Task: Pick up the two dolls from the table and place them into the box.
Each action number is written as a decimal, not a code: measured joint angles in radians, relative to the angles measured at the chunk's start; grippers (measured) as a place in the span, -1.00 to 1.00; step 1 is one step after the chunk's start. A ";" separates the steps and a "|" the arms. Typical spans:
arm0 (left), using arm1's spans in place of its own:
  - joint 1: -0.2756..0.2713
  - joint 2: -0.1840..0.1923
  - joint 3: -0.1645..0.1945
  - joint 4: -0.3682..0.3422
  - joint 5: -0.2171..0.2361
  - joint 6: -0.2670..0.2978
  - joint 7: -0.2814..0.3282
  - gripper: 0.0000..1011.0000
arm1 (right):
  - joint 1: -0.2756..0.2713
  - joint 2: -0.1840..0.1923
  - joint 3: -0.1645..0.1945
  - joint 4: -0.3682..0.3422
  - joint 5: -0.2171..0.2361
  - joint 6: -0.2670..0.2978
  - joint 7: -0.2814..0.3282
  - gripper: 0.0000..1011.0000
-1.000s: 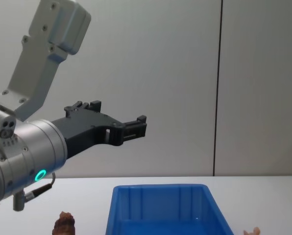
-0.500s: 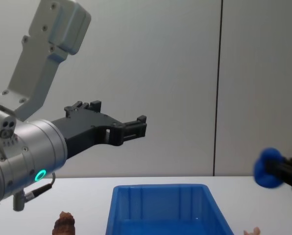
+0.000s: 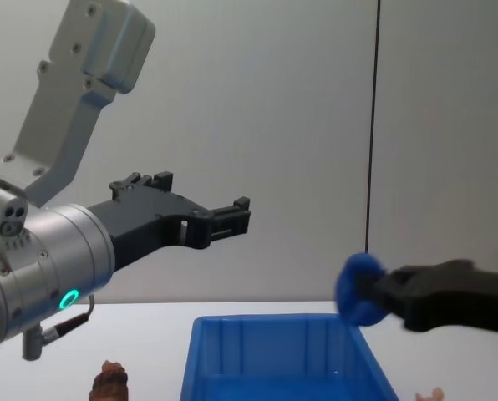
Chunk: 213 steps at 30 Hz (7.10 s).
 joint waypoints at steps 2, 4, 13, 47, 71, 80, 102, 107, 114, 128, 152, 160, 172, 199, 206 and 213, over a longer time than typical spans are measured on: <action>0.000 0.000 0.000 0.000 0.000 0.000 0.000 0.99 | 0.010 -0.012 -0.012 0.012 -0.012 0.007 0.016 -0.87; 0.000 0.000 0.000 0.000 0.000 0.000 0.000 0.99 | 0.017 -0.021 -0.022 0.022 -0.024 0.014 0.029 -0.74; 0.000 0.000 0.000 0.000 0.000 0.000 0.000 0.99 | 0.039 -0.048 -0.050 0.057 -0.051 0.034 0.045 -0.23; 0.000 0.000 0.000 0.000 0.000 0.000 0.000 0.99 | -0.072 0.081 0.034 -0.010 0.062 0.059 -0.083 0.99; 0.000 0.000 0.000 0.000 0.000 0.000 0.000 0.99 | -0.135 0.142 0.054 0.008 0.066 0.119 -0.112 0.99; 0.000 0.000 0.000 0.000 0.000 0.000 0.000 0.99 | -0.115 0.133 0.046 0.052 0.047 0.130 -0.106 0.99; 0.000 0.000 0.000 0.000 0.000 0.000 0.000 0.99 | -0.076 0.113 0.025 0.116 0.013 0.165 -0.071 0.37; 0.000 0.000 0.000 0.000 0.000 0.000 0.000 0.99 | -0.070 0.111 0.023 0.122 0.010 0.169 -0.069 0.10; 0.000 0.000 0.000 0.000 0.000 0.000 0.000 0.99 | -0.063 0.110 0.022 0.122 0.009 0.165 -0.070 -0.25; 0.000 0.000 0.000 0.000 0.000 0.000 0.000 0.99 | -0.050 0.107 0.031 0.076 0.025 0.094 -0.102 -0.25; 0.000 0.000 0.000 0.000 0.000 0.000 0.000 0.99 | 0.045 0.033 -0.009 0.015 0.007 0.049 -0.039 -0.25; 0.000 0.000 0.000 0.000 0.000 0.000 0.000 0.99 | 0.072 -0.003 -0.043 0.053 -0.021 0.080 -0.013 -0.13; 0.000 0.000 0.000 0.000 0.000 0.000 0.000 0.99 | 0.088 -0.023 -0.065 0.088 -0.039 0.096 -0.006 0.62; 0.004 0.002 0.000 -0.005 0.005 0.010 0.002 0.99 | -0.010 0.087 0.002 0.020 0.081 0.024 -0.044 0.98; 0.028 0.019 -0.003 -0.040 0.011 0.059 0.035 0.99 | -0.025 0.102 0.011 0.010 0.099 0.013 -0.046 0.98; 0.078 0.052 -0.008 -0.095 -0.007 0.117 0.090 0.99 | -0.034 0.112 0.017 0.003 0.110 0.006 -0.047 0.98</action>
